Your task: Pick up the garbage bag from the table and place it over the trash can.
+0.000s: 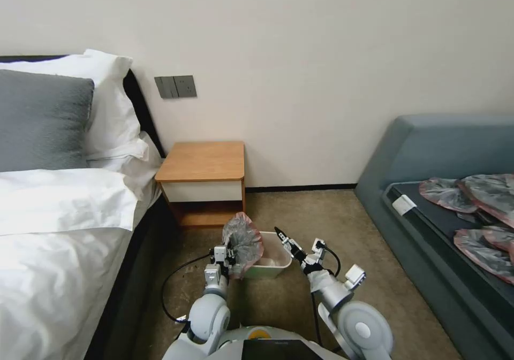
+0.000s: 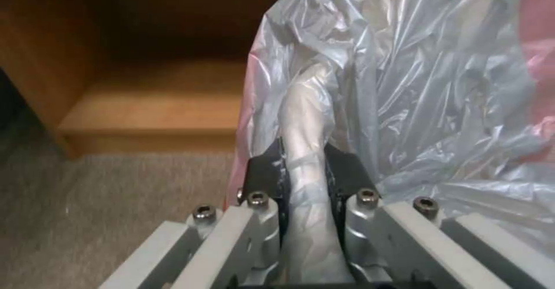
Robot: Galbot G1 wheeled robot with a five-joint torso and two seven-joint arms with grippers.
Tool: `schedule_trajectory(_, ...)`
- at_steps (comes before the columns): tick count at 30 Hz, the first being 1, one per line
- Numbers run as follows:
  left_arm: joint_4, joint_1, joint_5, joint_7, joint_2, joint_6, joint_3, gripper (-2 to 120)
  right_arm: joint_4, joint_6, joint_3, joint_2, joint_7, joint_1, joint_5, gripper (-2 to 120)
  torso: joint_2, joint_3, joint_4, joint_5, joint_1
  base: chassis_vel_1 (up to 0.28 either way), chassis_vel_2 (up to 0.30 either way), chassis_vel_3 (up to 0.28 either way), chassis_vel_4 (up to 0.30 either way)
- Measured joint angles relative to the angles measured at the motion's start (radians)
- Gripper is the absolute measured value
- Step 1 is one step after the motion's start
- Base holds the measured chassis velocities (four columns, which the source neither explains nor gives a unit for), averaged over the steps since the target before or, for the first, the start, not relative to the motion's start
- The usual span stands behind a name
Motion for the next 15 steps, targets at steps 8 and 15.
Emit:
schedule_trajectory(8,-0.059,0.041,0.000,0.033,0.011,-0.061,-0.010,8,-0.030,-0.013,-0.073,-0.024,-0.033,0.024,-0.165,100,0.000,0.000,0.0001,0.0001,0.000,0.000,0.000,0.000,0.000)
schedule_trajectory(15,-0.100,0.063,0.006,0.051,0.014,-0.085,-0.008,8,-0.041,-0.009,-0.111,-0.024,-0.045,0.047,-0.278,100,0.000,0.000,0.0000,0.0000,0.000,0.000,0.000,0.000,0.000)
